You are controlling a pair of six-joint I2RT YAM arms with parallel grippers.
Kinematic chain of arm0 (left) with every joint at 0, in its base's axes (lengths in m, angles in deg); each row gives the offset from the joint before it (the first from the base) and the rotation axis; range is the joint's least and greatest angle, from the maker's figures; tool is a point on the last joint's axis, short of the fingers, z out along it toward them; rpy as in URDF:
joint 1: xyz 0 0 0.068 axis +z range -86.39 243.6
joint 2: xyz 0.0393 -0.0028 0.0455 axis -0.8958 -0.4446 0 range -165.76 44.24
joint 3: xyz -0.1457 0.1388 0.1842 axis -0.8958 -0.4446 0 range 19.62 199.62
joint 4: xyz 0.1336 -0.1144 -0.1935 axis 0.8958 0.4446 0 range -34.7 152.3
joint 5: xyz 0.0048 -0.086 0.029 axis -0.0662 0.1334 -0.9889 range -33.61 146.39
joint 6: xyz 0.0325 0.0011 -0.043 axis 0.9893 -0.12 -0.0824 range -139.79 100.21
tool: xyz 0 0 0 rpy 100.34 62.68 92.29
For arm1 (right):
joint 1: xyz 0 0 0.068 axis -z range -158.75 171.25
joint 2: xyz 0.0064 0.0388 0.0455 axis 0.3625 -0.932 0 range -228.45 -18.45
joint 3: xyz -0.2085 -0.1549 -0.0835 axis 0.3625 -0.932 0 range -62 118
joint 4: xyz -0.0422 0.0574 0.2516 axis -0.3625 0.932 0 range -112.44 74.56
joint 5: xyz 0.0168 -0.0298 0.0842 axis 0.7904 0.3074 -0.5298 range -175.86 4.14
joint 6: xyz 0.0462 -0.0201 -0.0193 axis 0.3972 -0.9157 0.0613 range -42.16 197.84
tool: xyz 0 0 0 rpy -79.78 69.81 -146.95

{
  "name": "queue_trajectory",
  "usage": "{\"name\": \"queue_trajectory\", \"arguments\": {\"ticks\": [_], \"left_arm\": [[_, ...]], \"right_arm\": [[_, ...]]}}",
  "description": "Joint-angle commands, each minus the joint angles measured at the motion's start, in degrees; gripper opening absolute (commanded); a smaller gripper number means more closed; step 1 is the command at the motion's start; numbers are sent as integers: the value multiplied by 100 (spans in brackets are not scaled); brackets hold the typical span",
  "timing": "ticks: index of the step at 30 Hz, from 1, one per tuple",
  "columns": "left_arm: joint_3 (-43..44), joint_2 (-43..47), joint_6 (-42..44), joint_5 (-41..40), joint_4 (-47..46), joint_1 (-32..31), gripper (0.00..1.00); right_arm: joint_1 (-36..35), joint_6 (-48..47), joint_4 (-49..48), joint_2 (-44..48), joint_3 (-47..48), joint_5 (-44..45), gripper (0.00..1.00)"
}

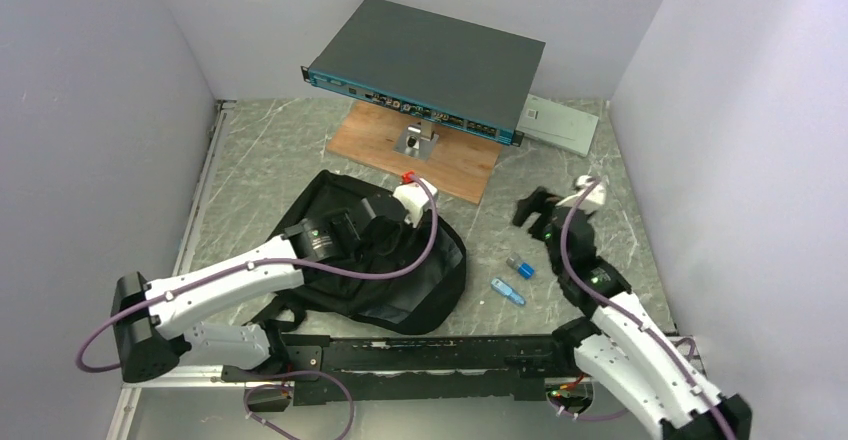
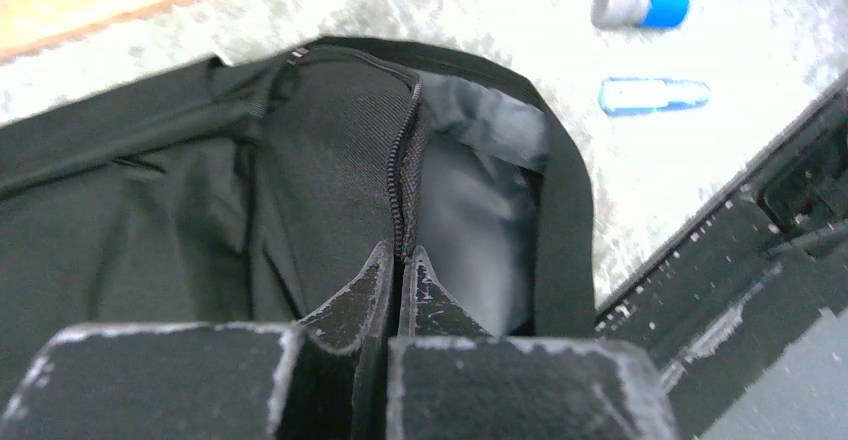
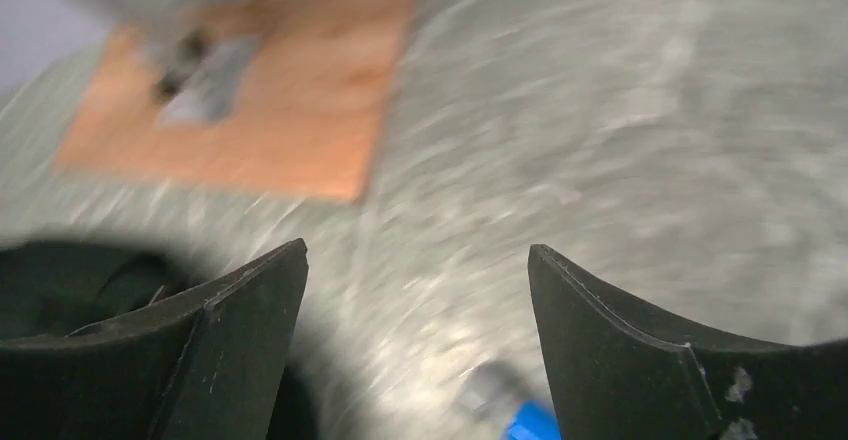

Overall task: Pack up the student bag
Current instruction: Move the book to the center of the board.

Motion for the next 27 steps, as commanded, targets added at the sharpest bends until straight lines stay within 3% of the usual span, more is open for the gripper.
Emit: {"name": "queue_trajectory", "arguments": {"ticks": [1, 3, 6, 13, 21, 27], "left_arm": [[-283, -163, -422, 993, -794, -3, 0], [-388, -274, -477, 1306, -1037, -3, 0], [-449, -458, -512, 1563, -1132, -10, 1], [-706, -317, -271, 1976, -1298, -12, 29], [-1092, 101, 69, 1940, -1413, 9, 69], [-1087, 121, 240, 2045, -1472, 36, 83]], "right_arm": [[1993, 51, -164, -354, -110, -238, 84], [2884, 228, -816, -1091, -28, -928, 84], [3694, 426, -1185, -2633, 833, -1785, 82], [3791, -368, -1727, -5520, 3272, -1294, 87], [3982, -847, -1286, -8480, 6428, -1436, 91], [4283, -644, -1232, -9921, 8294, -1790, 91]]}}
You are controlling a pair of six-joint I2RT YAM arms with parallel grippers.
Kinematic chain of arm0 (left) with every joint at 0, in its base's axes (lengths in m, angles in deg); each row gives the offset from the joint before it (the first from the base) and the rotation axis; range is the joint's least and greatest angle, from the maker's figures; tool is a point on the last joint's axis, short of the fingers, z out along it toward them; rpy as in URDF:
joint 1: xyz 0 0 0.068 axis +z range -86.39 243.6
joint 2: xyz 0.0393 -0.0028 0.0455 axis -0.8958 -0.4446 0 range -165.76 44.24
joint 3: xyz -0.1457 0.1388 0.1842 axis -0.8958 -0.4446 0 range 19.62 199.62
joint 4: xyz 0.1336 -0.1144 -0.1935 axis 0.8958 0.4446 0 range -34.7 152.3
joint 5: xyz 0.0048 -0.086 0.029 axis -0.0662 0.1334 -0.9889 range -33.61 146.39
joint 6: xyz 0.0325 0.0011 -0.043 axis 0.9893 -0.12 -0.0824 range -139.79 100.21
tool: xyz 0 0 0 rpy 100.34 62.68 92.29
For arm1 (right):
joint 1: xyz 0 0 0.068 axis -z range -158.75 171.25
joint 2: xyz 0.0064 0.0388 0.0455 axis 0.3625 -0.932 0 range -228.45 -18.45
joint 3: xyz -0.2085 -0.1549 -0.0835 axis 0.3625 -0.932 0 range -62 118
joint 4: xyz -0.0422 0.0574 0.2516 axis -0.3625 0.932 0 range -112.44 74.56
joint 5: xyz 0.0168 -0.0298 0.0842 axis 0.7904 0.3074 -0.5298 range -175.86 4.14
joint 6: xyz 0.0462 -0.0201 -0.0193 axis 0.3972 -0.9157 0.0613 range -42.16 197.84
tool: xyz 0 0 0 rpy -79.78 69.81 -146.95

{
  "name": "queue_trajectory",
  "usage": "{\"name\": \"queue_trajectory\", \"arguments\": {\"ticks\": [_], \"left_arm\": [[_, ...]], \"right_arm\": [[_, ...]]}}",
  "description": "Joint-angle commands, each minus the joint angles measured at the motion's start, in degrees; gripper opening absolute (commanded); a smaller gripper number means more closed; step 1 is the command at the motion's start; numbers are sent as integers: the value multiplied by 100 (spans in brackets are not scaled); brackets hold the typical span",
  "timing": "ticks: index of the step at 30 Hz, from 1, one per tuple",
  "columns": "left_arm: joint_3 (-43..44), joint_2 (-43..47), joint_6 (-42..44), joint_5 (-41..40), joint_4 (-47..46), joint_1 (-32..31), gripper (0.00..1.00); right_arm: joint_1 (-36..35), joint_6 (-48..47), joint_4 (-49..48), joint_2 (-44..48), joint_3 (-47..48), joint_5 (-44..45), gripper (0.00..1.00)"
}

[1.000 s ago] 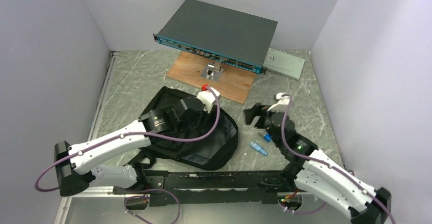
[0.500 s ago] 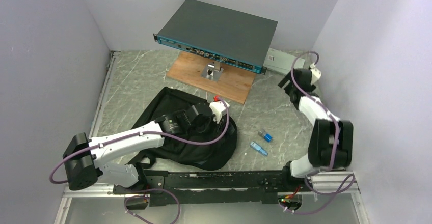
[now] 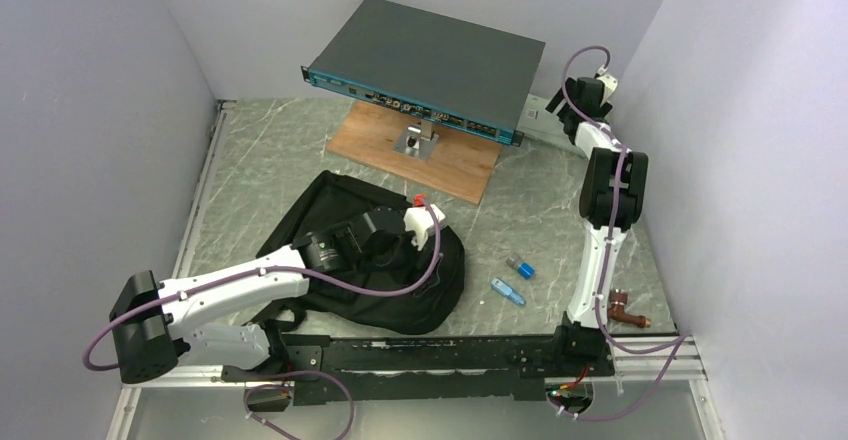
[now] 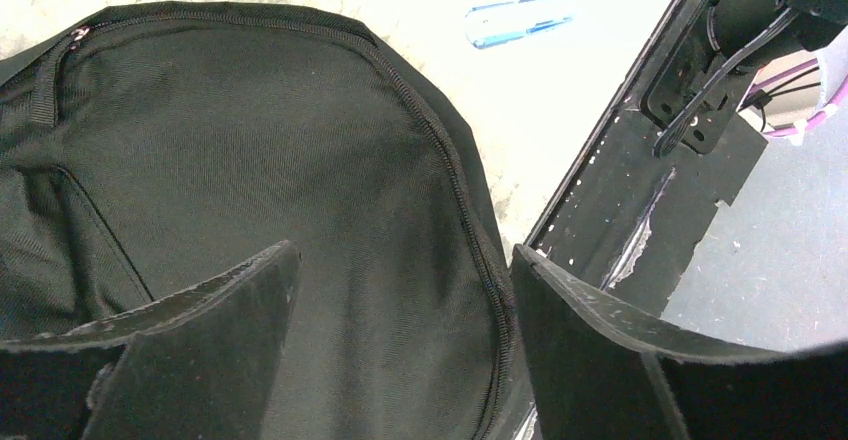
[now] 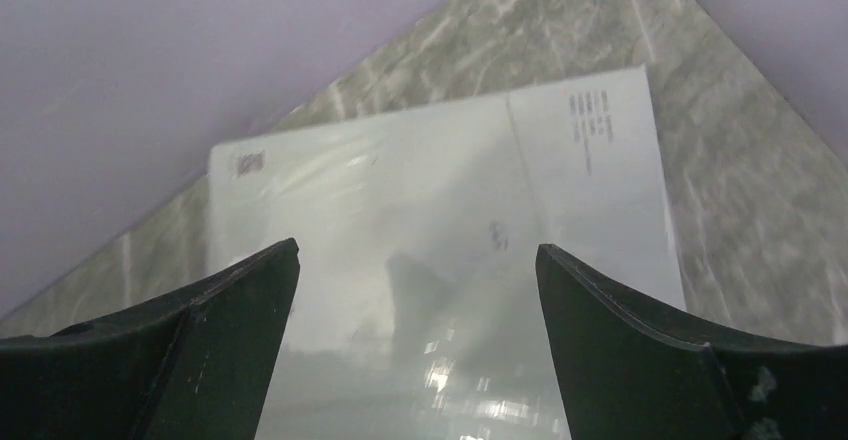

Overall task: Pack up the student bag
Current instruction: Move the book to the center of the board.

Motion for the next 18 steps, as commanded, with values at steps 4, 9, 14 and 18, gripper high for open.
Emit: {"name": "queue_trajectory", "arguments": {"ticks": [4, 9, 14, 18], "left_arm": [[-1, 97, 283, 128, -386, 60, 86], [217, -146, 357, -9, -201, 104, 87], [286, -203, 351, -72, -140, 140, 88], [322, -200, 332, -71, -91, 161, 89]], "right_arm": [[455, 185, -251, -895, 1312, -474, 91], [689, 372, -249, -1450, 2010, -780, 87], [805, 602, -306, -2140, 2716, -1342, 81], [849, 957, -513, -2461, 3016, -1438, 80]]}}
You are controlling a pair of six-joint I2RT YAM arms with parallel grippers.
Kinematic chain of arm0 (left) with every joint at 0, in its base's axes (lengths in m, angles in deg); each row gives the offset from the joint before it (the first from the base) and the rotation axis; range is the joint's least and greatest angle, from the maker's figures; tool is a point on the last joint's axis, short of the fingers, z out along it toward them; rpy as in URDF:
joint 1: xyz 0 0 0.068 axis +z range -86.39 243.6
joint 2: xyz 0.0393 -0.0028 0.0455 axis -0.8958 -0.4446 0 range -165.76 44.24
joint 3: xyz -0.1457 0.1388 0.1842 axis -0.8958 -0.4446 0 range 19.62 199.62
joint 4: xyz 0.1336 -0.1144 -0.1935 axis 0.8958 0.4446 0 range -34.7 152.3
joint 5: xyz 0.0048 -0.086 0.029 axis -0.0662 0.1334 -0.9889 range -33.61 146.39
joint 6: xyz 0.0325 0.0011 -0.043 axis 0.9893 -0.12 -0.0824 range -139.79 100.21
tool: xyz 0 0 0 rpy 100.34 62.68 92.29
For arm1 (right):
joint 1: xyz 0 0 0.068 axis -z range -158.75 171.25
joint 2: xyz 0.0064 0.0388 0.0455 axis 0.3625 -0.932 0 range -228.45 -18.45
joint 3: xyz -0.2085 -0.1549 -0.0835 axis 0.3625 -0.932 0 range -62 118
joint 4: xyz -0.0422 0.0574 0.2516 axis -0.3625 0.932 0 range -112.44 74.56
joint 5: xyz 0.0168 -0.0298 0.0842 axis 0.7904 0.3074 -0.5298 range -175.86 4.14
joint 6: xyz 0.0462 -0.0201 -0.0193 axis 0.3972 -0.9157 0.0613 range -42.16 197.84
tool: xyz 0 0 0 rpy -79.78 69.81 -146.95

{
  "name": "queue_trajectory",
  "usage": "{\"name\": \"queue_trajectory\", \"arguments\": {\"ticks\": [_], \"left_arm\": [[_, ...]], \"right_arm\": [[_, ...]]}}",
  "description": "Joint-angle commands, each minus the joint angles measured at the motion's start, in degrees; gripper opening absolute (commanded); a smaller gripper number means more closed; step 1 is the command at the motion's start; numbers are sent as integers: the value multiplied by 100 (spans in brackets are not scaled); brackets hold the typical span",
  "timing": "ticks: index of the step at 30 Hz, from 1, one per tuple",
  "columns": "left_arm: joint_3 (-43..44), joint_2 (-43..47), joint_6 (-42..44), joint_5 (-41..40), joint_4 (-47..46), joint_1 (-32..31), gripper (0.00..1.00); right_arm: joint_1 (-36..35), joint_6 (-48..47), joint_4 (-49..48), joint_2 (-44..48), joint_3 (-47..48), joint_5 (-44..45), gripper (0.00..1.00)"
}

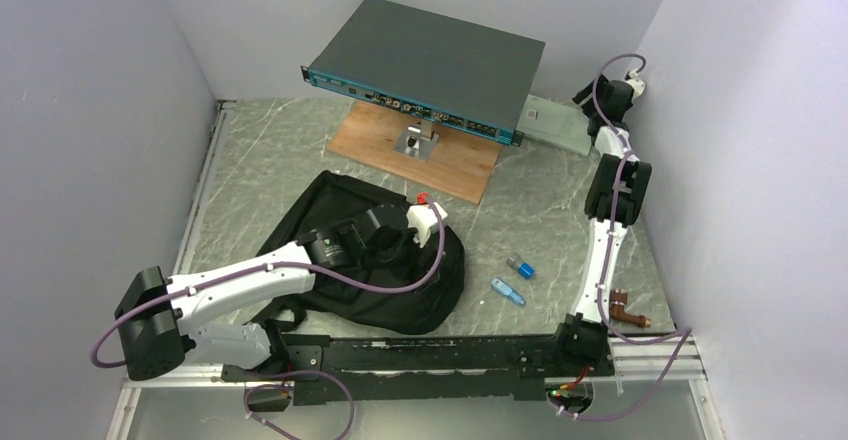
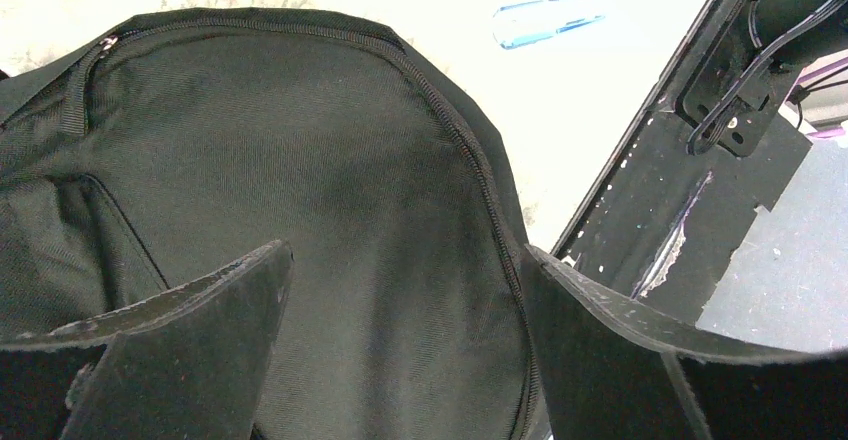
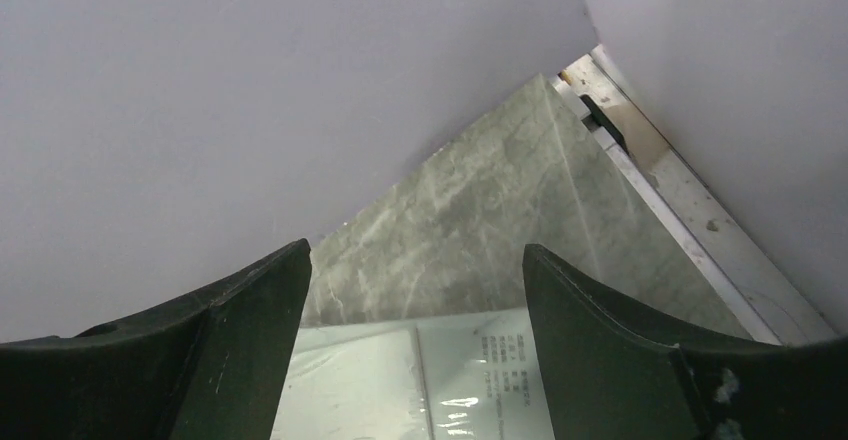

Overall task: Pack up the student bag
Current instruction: Move the book to the center of the board.

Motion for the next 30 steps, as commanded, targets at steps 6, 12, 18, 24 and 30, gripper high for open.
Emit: {"name": "queue_trajectory", "arguments": {"ticks": [6, 12, 18, 24, 30], "left_arm": [[385, 28, 113, -149, 112, 46, 89], [345, 116, 102, -128, 58, 56, 89], [119, 336, -22, 50, -93, 64, 89], [-102, 619, -110, 186, -199, 64, 89], [-200, 740, -231, 396, -326, 64, 89]], "right_arm": [[41, 622, 112, -580, 737, -627, 78], [0, 627, 395, 452, -731, -1357, 75], [-120, 328, 1175, 1592, -2303, -2077, 72], [-347, 18, 1455, 3310, -4730, -1940, 71], [-482, -13, 702, 4653, -6305, -2242, 71]]}}
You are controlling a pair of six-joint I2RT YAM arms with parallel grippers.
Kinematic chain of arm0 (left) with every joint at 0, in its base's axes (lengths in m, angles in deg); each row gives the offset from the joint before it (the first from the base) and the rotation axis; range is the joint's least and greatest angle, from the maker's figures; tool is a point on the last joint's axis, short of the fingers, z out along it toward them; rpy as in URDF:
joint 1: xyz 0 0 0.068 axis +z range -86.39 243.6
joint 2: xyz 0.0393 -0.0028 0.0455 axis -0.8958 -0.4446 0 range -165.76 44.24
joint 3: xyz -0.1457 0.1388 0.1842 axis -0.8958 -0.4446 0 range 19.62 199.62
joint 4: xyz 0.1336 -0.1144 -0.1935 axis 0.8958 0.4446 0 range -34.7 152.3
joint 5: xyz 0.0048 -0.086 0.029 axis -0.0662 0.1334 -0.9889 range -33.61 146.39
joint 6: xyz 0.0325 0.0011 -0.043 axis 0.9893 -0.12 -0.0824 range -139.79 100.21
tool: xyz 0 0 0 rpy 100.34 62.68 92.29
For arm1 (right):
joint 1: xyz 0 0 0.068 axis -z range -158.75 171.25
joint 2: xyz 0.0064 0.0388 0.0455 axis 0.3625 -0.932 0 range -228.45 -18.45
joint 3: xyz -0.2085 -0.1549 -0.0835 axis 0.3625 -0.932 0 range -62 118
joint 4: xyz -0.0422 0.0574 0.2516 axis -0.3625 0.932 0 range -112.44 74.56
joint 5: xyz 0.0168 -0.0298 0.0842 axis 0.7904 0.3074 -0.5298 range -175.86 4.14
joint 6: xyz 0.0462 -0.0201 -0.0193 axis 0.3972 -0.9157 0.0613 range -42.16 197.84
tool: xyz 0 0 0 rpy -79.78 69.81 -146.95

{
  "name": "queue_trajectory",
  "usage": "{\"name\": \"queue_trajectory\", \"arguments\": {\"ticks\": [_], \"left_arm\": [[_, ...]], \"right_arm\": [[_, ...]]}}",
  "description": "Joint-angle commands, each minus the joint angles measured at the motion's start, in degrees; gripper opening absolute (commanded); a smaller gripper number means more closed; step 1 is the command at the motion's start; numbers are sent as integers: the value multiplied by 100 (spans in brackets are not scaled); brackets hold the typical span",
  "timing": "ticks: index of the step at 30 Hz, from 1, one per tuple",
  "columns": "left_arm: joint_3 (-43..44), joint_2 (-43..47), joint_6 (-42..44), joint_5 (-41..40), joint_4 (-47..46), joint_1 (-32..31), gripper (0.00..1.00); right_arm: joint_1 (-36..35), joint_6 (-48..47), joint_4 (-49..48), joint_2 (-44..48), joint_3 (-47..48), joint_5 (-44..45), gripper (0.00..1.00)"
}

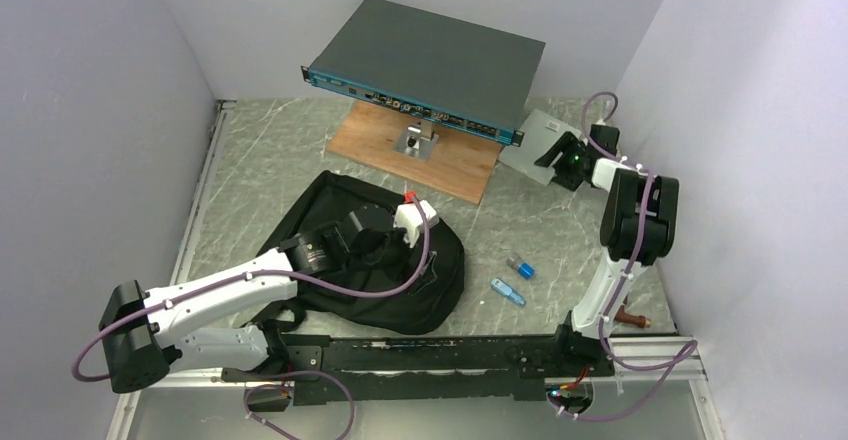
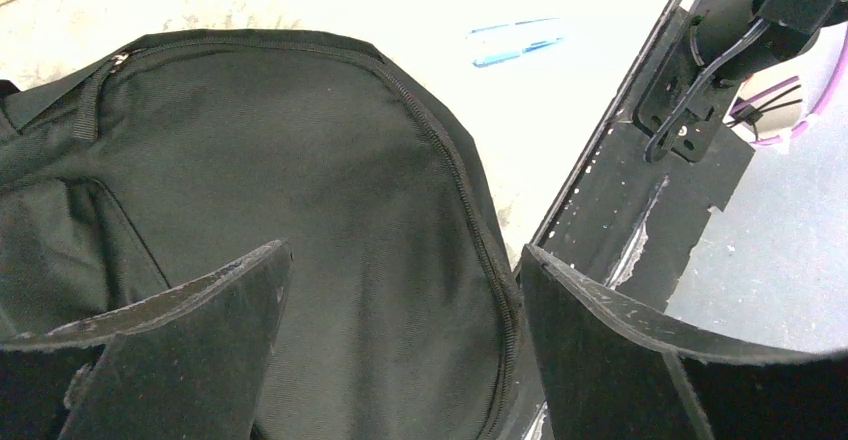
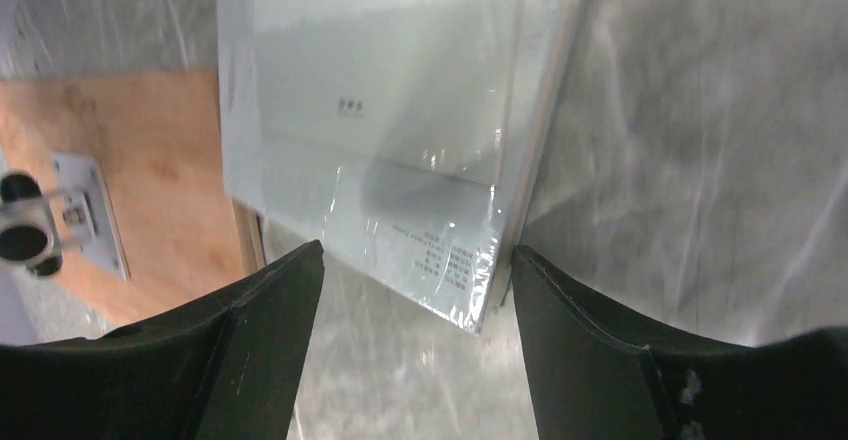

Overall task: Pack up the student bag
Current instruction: Move the book to the center of the board.

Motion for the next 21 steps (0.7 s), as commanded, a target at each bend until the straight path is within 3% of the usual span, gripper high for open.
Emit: {"name": "queue_trajectory", "arguments": {"ticks": [1, 8, 12, 15, 21], "left_arm": [[-71, 183, -183, 310, -346, 22, 89], [-167, 316, -330, 324, -319, 22, 89], [-134, 373, -335, 231, -215, 22, 89], [-103, 365, -327, 220, -172, 22, 89], [-53, 268, -306, 244, -224, 22, 89]], "right_arm": [[-79, -43, -263, 777, -591, -167, 71], [56, 275, -374, 557, -319, 226, 70], [216, 717, -872, 758, -723, 355, 70], [288, 414, -1180, 781, -728, 403, 72], [296, -250, -1359, 229, 206, 1141, 84]]}}
